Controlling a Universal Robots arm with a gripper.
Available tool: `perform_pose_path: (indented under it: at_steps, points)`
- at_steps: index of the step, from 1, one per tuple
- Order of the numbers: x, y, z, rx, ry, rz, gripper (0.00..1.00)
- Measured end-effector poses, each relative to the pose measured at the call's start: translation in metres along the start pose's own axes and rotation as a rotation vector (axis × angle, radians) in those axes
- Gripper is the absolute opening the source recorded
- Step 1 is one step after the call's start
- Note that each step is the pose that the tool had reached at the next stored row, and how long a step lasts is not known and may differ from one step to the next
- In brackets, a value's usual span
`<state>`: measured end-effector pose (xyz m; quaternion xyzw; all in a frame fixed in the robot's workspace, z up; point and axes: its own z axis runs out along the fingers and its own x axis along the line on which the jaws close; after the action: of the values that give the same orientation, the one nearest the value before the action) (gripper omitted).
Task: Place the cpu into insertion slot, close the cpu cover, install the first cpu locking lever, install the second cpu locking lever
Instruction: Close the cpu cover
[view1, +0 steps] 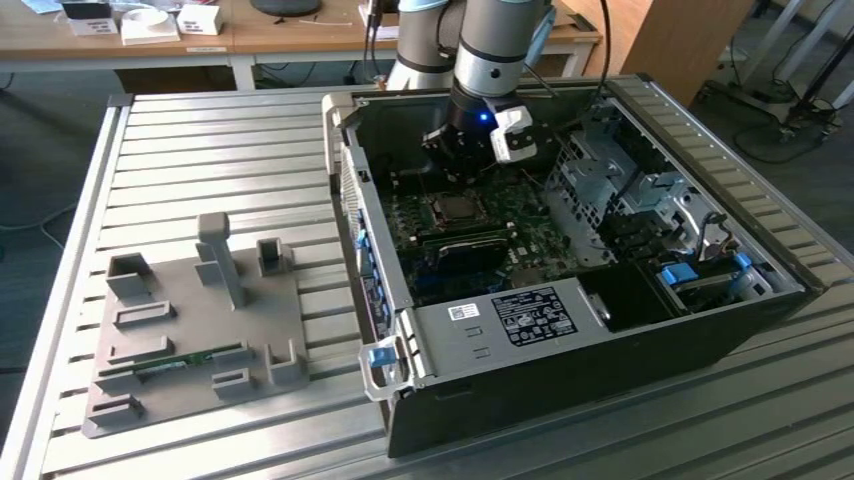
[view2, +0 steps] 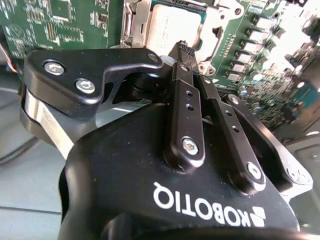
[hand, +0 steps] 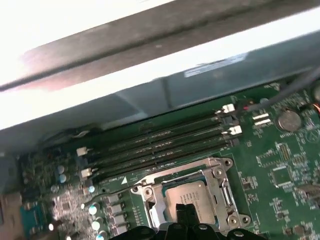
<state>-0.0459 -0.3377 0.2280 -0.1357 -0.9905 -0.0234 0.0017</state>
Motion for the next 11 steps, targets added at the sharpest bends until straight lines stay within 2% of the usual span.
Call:
perform_pose_path:
  at_steps: [11]
  points:
    - [0.0, 0.0, 0.0006, 0.0017, 0.0085, -0.2, 0.11]
